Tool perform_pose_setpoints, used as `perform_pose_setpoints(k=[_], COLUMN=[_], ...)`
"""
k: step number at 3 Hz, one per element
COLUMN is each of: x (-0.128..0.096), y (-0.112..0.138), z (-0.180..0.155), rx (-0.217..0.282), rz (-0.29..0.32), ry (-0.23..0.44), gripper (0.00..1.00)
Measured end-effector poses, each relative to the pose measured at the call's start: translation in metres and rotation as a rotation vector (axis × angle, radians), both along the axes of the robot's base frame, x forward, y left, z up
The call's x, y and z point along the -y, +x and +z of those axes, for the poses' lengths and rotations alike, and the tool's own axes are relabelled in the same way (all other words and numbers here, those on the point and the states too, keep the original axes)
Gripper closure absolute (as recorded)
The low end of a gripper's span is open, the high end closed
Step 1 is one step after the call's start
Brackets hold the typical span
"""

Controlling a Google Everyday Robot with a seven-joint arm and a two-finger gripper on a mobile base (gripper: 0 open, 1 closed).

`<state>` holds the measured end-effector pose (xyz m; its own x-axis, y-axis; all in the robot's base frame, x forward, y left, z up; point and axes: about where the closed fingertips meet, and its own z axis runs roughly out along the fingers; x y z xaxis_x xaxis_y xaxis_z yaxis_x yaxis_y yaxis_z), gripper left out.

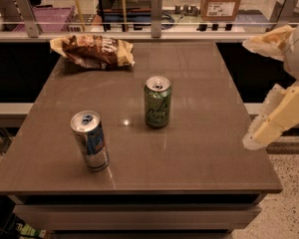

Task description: Move redbull can near brown chip bag

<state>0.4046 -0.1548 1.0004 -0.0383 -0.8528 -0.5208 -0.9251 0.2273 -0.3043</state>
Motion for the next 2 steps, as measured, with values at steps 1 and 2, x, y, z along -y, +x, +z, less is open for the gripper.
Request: perform_pose_setpoints(k=[1,2], x=[-0.019,-0.041], y=[-0.012,-0.026], z=[-0.011,-0.025], rx=[0.034,0.034], rz=[0.069,0.112], ry=[0.127,0.256], gripper=[0.00,0.00])
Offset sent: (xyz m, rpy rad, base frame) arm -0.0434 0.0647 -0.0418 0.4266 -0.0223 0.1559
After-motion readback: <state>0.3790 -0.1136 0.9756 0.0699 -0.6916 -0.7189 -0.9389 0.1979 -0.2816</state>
